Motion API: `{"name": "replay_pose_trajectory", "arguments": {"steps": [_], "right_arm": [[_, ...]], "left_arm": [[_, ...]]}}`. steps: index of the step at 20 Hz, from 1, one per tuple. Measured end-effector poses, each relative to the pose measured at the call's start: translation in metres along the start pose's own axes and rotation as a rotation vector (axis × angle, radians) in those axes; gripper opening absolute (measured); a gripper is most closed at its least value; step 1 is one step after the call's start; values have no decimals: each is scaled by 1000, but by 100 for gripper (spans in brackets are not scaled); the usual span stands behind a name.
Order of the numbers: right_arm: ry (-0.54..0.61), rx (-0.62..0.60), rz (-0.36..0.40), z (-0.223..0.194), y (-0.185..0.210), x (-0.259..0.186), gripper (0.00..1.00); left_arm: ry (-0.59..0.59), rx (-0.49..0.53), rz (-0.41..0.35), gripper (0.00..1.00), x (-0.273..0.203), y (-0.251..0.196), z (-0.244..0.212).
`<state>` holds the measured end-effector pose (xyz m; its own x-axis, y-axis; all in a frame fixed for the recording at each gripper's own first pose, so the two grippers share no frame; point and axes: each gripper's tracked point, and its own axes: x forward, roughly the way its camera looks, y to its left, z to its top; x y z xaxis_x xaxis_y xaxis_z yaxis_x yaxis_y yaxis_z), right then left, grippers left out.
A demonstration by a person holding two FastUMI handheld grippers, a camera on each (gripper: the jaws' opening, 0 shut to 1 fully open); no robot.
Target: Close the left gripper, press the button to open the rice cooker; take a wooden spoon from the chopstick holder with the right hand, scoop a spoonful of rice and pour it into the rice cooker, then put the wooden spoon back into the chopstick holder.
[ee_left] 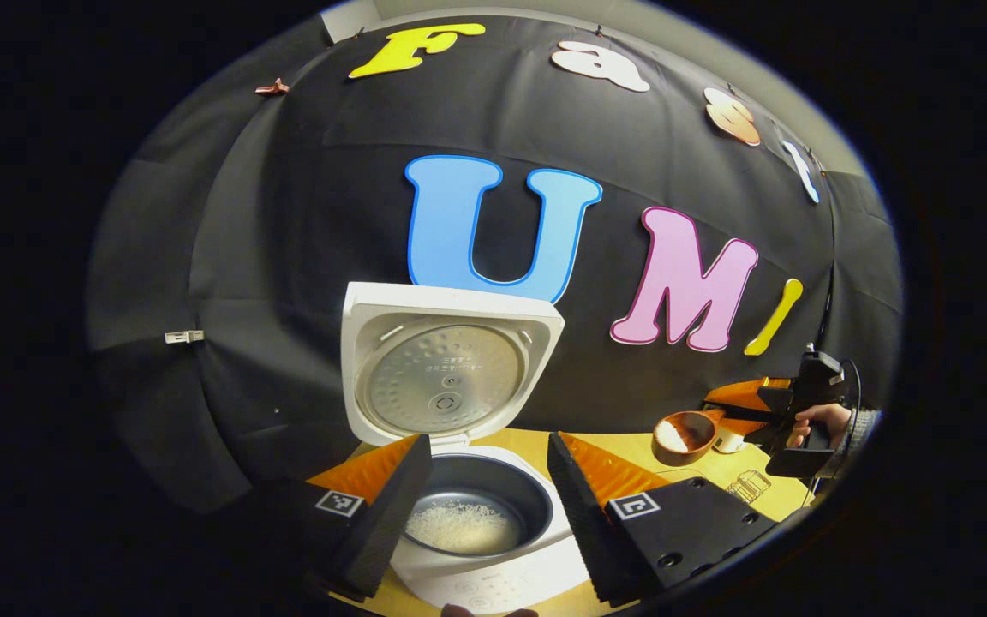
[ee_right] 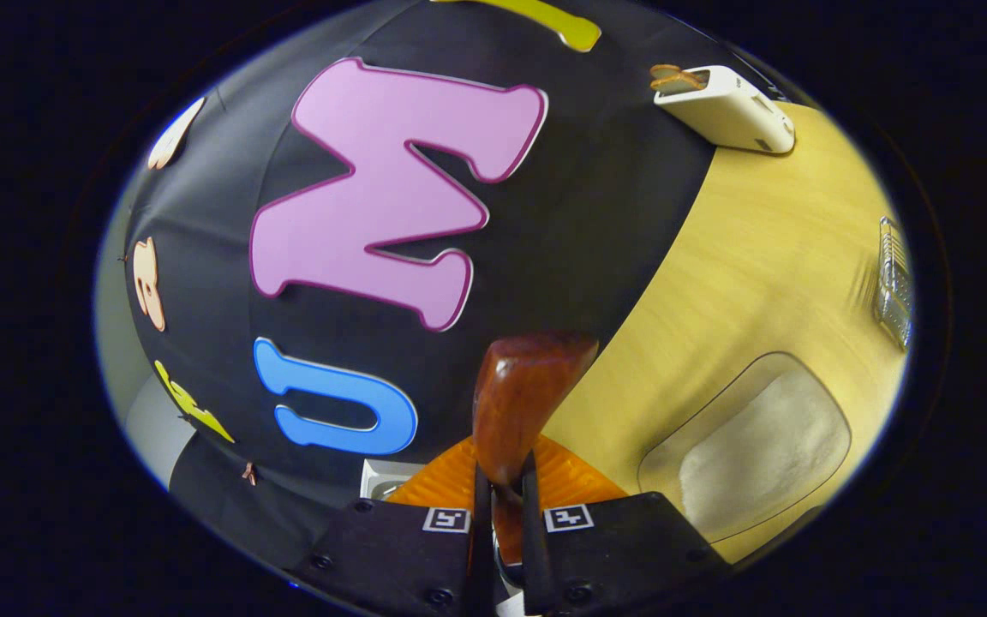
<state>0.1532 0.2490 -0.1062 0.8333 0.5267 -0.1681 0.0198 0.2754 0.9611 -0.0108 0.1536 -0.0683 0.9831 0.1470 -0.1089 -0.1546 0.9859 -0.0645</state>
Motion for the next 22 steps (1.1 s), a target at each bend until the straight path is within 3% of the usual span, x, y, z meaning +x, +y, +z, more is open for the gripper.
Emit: {"name": "replay_pose_trajectory", "arguments": {"steps": [4,11,22], "right_arm": [[94,2,21,-50,13,28,16],[195,-117,21,-121,22,68,17],[209,-426,-17,-164,45,99,16]], "left_arm": [[13,-15,23,89,-9,11,-5],[9,-26,95,88,-23,40,-8],[29,-31,134,88,-35,50,-19]]}}
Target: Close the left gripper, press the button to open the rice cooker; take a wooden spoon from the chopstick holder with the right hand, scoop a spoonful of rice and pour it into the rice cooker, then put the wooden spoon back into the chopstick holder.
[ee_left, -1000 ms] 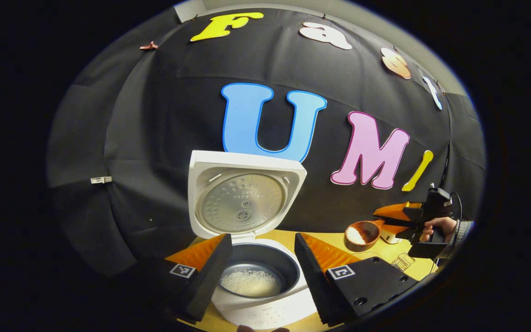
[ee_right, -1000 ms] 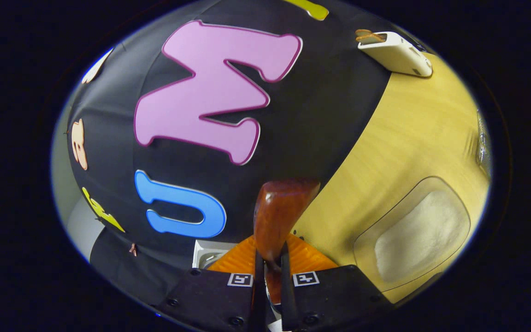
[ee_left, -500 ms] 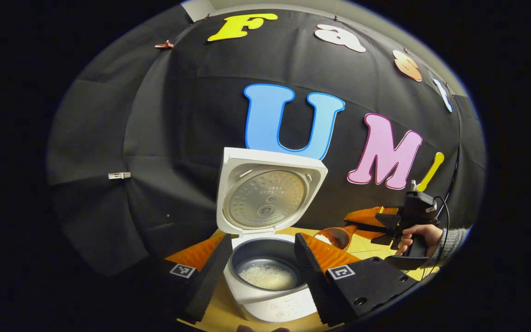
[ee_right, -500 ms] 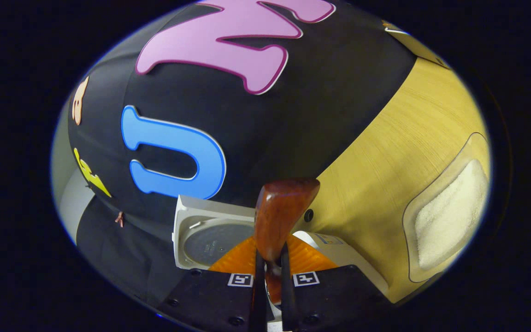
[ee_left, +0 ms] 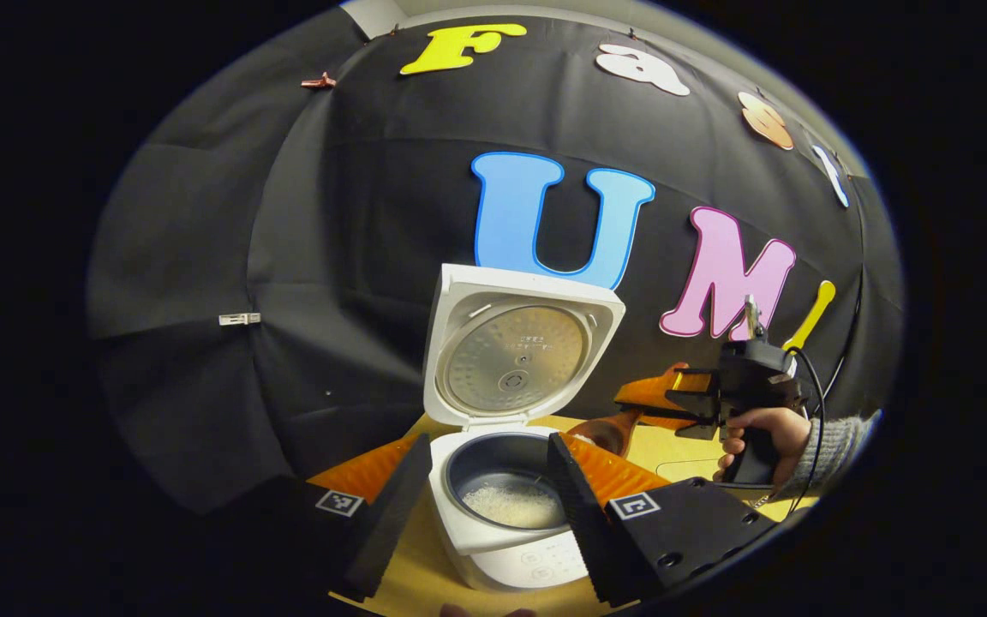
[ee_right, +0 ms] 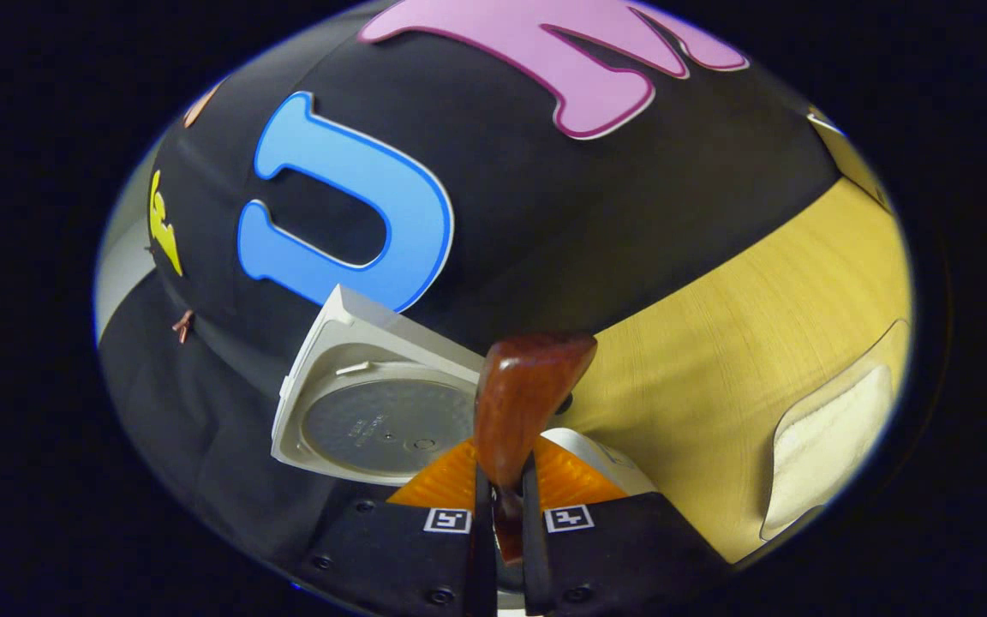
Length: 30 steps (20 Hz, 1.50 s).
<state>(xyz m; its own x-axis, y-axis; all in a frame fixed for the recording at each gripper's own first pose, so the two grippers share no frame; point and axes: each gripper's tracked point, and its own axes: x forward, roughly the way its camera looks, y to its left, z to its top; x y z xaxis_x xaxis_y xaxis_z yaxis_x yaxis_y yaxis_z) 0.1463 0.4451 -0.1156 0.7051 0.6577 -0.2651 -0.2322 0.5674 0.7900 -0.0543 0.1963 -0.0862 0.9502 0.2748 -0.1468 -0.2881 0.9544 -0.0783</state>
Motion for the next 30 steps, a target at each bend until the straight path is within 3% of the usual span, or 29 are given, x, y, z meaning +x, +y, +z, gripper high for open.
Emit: {"name": "replay_pose_trajectory", "arguments": {"steps": [6,19,30], "right_arm": [[-35,-166,-21,4,22,17,16],[-23,-425,-124,-12,16,41,17],[-28,-778,-22,-35,62,32,16]], "left_arm": [[2,-5,-2,88,0,-1,-1],[12,-25,-16,88,-3,5,-7],[17,-37,-41,88,1,4,-10]]}}
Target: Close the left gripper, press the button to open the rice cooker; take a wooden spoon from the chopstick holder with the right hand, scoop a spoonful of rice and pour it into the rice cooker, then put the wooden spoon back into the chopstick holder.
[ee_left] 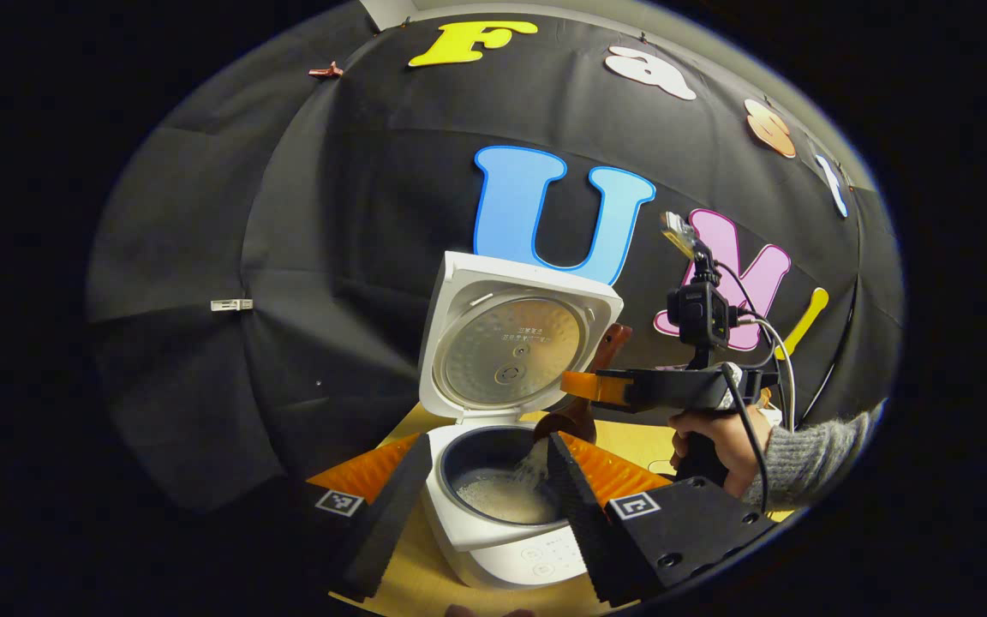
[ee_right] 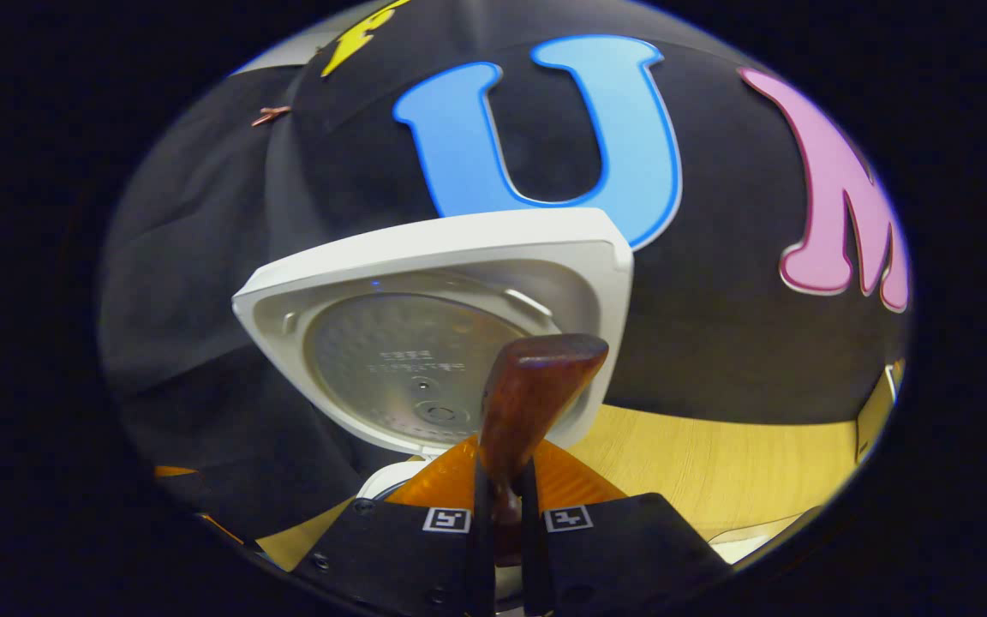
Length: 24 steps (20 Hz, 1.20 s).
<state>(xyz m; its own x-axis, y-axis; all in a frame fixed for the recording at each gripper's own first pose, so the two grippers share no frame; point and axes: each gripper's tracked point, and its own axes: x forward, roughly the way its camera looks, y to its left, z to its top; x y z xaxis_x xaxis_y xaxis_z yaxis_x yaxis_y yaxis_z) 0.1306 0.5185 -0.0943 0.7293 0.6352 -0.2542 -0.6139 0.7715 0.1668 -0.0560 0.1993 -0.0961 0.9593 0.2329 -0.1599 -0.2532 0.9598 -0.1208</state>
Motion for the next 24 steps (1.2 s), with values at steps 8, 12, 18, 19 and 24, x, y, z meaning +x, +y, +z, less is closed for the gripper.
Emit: {"name": "replay_pose_trajectory", "arguments": {"steps": [8,12,18,19,24], "right_arm": [[-59,-270,67,13,48,-16,16],[-104,-472,91,18,68,-26,16],[-121,-617,112,10,79,-31,16],[-106,-587,132,7,79,-31,16],[24,-77,145,-10,50,-30,17]], "left_arm": [[-1,-7,13,89,-7,9,0],[1,-25,21,88,-8,14,-1],[2,-35,22,89,-9,11,-6],[4,-37,24,89,-9,10,-8],[6,-30,38,88,-11,6,-5]]}}
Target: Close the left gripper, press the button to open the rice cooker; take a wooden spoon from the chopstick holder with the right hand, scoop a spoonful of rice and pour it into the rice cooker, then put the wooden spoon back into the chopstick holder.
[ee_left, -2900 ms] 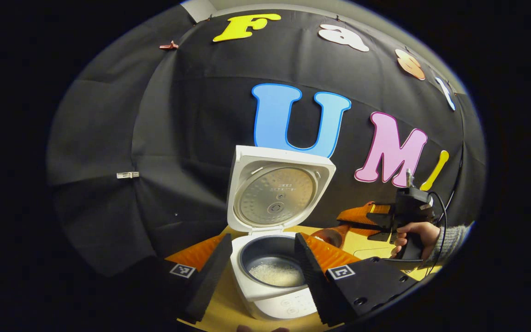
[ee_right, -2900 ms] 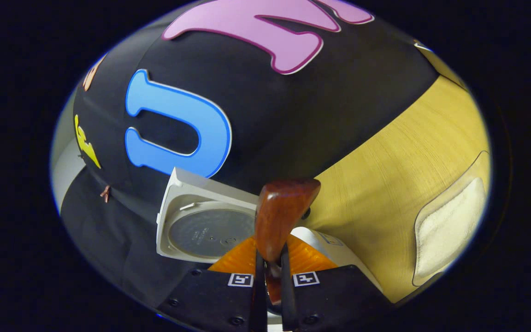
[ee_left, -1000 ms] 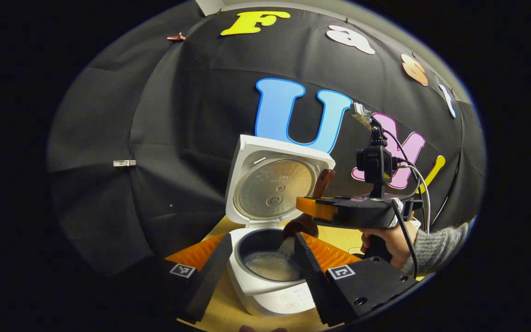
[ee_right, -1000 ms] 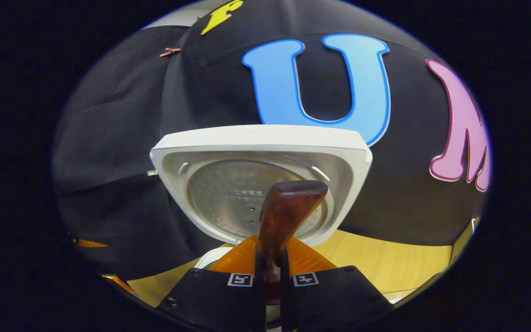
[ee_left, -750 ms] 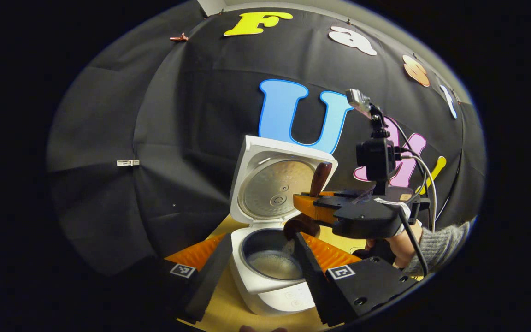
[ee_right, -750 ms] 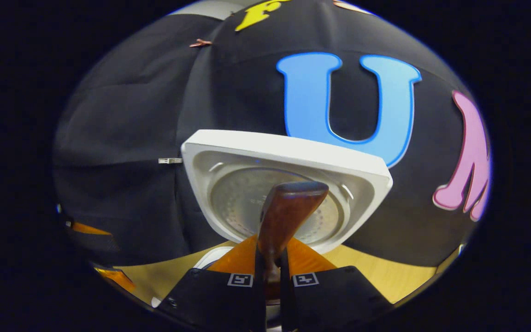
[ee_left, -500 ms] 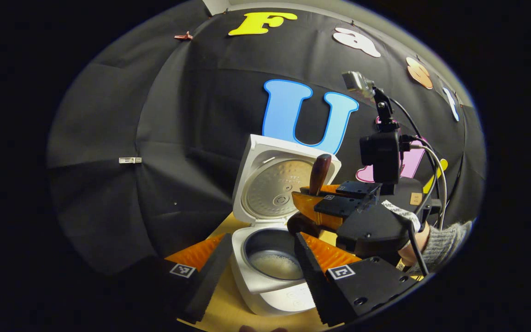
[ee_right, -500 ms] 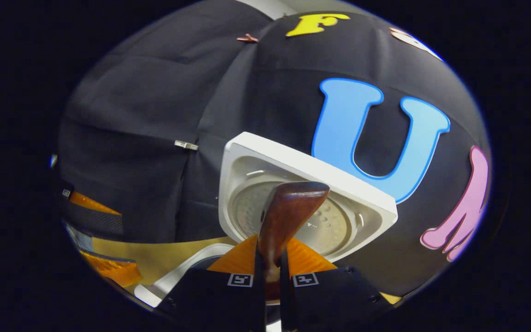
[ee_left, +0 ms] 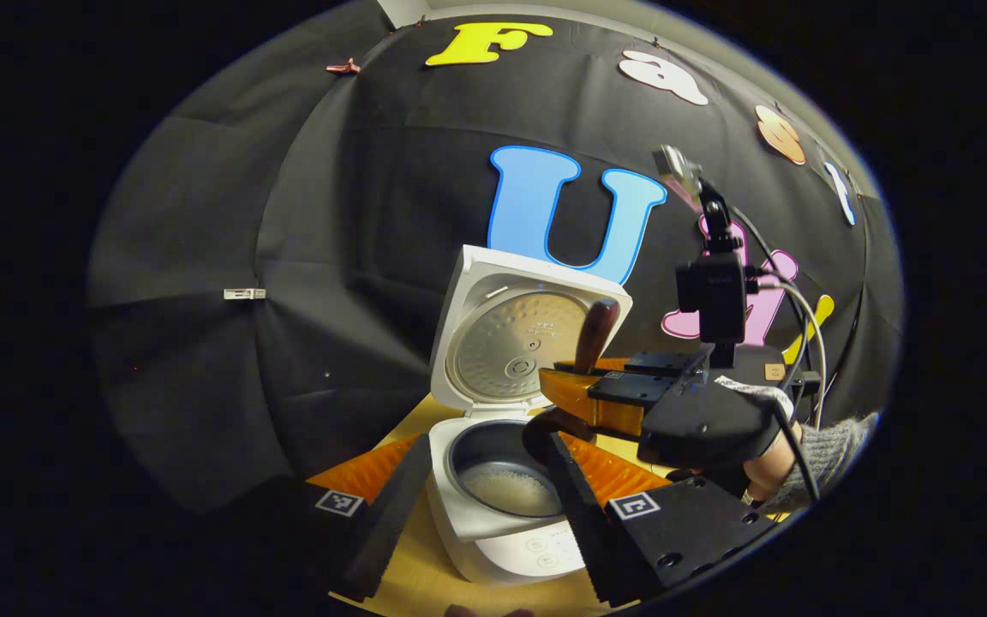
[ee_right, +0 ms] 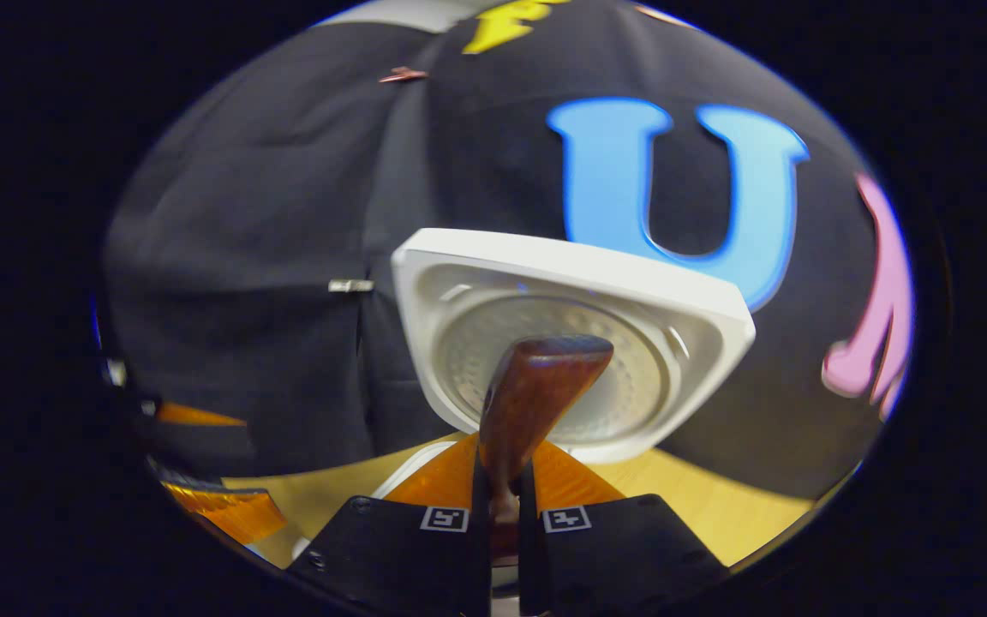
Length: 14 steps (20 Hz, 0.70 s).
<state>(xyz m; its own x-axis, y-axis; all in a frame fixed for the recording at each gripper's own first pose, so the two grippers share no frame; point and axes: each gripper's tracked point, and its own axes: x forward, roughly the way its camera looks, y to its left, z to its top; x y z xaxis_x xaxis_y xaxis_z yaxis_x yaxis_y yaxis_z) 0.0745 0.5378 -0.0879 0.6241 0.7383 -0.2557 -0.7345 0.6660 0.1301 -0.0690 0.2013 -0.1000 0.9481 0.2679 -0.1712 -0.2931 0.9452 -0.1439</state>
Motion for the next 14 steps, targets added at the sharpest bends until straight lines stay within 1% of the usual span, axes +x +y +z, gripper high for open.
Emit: {"name": "replay_pose_trajectory", "arguments": {"steps": [2,3,4,6,9,11,14], "right_arm": [[16,274,-3,-4,-20,-2,17],[17,376,-9,-5,-28,-3,16],[16,445,-18,-3,-35,-7,16],[13,533,-29,-6,-46,-9,17],[-2,639,-28,-7,-51,-11,16],[-18,692,-21,-2,-59,-22,17],[-50,743,-8,9,-75,-51,16]], "left_arm": [[-6,-4,11,88,-3,0,3],[-8,-4,17,89,-5,0,4],[-7,-1,20,88,-7,-1,5],[-8,9,20,89,-8,-2,8],[-4,26,10,88,-4,-5,11],[-10,33,10,88,-2,-9,17],[-32,40,6,88,1,-20,28]]}}
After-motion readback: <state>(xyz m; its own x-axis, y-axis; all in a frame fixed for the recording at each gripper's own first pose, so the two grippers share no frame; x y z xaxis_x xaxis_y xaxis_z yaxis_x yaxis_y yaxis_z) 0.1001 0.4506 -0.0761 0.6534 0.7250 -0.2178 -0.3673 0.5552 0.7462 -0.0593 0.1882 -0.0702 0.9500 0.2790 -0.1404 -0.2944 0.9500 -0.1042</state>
